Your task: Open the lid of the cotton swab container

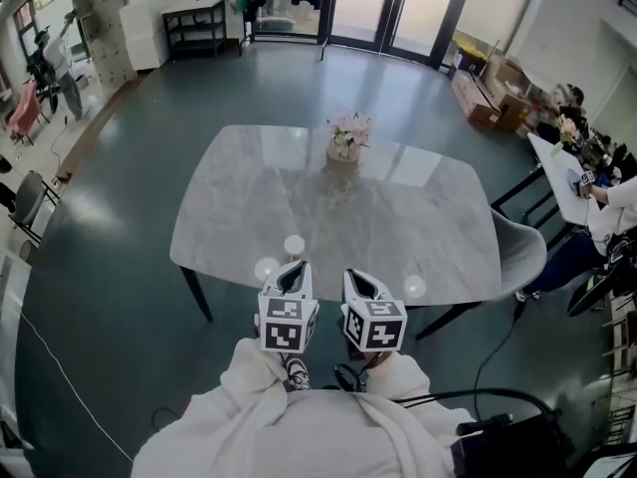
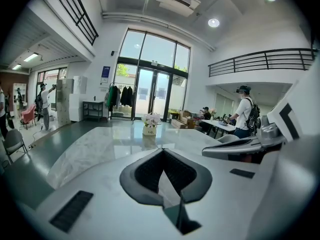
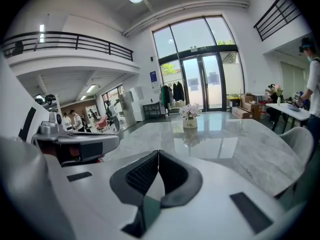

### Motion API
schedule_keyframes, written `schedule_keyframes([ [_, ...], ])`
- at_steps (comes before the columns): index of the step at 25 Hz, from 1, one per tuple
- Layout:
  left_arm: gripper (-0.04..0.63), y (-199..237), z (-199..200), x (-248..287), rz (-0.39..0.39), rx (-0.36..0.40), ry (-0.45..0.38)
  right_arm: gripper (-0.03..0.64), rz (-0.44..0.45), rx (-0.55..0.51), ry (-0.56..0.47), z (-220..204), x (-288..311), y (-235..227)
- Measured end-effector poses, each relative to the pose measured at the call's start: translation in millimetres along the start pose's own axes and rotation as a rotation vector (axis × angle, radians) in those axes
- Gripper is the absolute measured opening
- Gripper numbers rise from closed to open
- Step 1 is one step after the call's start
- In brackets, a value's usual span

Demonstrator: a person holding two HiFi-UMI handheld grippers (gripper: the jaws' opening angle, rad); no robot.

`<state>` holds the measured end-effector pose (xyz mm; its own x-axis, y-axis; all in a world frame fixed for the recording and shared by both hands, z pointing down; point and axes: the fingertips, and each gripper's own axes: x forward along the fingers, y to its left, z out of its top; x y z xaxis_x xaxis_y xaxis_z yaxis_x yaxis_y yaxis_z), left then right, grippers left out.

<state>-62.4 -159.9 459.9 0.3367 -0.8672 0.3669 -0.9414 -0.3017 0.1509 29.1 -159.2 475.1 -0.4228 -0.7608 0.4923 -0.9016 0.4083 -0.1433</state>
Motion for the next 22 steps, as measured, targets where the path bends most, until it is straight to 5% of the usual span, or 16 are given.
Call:
schedule_keyframes([
  [10, 0.006, 11, -15, 23, -0.037, -0.041, 0.036, 0.061, -0.024, -0.011, 0.025, 3, 25, 0],
  [22, 0.006, 64, -63, 23, 0.093, -0.145, 0.106, 0.061, 0.058, -0.036, 0.090, -17, 71, 23],
])
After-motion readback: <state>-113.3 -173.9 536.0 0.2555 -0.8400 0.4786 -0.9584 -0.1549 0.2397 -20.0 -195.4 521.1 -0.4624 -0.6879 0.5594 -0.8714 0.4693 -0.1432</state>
